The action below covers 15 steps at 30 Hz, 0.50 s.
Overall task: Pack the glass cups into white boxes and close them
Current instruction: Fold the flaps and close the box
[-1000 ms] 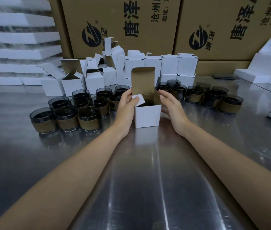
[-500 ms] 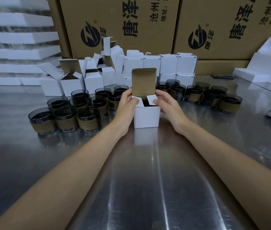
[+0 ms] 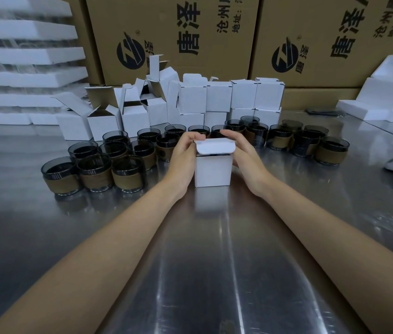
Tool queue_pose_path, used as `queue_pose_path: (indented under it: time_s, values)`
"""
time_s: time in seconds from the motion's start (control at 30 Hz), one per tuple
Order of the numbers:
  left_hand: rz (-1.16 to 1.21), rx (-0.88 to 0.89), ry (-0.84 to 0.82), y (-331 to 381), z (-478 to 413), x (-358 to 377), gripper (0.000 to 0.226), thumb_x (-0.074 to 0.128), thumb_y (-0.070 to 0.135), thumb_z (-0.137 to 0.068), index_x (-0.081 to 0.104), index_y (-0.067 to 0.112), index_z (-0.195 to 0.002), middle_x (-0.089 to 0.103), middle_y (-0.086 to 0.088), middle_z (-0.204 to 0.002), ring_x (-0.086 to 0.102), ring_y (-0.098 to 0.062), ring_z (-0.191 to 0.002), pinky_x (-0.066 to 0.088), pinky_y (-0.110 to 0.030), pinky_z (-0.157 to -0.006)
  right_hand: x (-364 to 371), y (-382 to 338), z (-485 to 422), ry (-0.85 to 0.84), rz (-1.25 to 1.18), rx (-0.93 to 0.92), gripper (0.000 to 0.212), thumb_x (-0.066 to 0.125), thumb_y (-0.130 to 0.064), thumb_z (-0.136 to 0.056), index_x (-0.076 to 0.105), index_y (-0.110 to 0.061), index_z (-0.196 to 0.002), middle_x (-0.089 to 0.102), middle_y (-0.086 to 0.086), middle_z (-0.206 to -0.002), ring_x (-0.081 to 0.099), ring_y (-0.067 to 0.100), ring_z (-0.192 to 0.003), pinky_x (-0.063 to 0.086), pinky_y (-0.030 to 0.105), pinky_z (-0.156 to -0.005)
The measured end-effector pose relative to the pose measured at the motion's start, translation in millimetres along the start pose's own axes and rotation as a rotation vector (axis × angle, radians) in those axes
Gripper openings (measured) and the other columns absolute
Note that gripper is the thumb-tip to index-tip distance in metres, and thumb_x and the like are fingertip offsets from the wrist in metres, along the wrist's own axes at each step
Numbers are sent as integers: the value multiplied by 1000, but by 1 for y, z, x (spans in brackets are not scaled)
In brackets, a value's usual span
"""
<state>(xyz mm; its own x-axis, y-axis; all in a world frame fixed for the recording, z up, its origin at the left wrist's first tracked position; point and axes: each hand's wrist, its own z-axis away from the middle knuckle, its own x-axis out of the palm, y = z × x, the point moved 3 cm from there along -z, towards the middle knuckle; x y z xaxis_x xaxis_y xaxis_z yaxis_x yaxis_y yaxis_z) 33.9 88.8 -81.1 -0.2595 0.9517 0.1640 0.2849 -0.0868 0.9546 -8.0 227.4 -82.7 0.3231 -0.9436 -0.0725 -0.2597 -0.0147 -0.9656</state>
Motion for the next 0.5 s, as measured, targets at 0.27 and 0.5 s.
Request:
queue_pose_path:
  time_s: [0.27,0.5]
  values:
    - [-14,-81,-107,-1,-3,1,21,38,28,-100,54,15,-95,58,-5,-108,51,-20,-101,39,-34,-87,-5,2,-1,0,-20,19,23,52,-19,-97,62,-31,-114,64,5,-122,60,21,-108,49,24,-75]
    - [-202,57,-387,-7,2,-3,40,64,43,-80,42,27,-110,53,9,-106,55,3,-89,43,-15,-79,-9,5,-2,-16,-51,30,22,51,-18,-97,63,-30,-111,66,1,-115,62,15,-98,46,26,-78]
